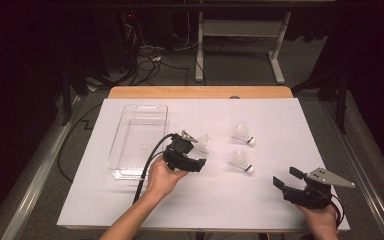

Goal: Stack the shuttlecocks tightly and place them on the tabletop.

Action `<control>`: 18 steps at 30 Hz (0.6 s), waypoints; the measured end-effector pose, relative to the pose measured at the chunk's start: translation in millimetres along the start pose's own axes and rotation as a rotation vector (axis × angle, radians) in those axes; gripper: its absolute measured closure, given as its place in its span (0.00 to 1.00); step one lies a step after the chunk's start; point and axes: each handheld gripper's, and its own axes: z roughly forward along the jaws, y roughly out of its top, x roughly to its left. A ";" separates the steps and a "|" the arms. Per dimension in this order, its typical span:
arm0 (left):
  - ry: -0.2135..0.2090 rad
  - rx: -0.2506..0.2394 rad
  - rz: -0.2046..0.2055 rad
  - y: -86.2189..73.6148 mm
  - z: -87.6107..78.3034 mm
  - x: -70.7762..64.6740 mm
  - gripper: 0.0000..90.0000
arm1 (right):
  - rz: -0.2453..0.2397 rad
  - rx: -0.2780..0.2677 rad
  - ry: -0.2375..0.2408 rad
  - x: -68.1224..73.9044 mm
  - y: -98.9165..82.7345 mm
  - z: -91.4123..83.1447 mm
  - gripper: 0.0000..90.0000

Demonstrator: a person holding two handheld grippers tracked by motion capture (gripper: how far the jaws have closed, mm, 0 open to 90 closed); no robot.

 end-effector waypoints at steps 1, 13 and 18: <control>-0.002 0.001 -0.004 -0.8 -0.1 -0.1 0.34 | 0.000 0.000 0.000 0.0 0.0 0.0 0.29; -0.009 0.001 -0.012 -8.4 0.4 -1.1 0.34 | 0.002 0.002 0.001 -0.2 -0.1 0.0 0.29; -0.009 0.006 0.000 -11.5 -1.0 -2.2 0.34 | 0.000 0.001 0.000 -0.3 -0.1 0.0 0.29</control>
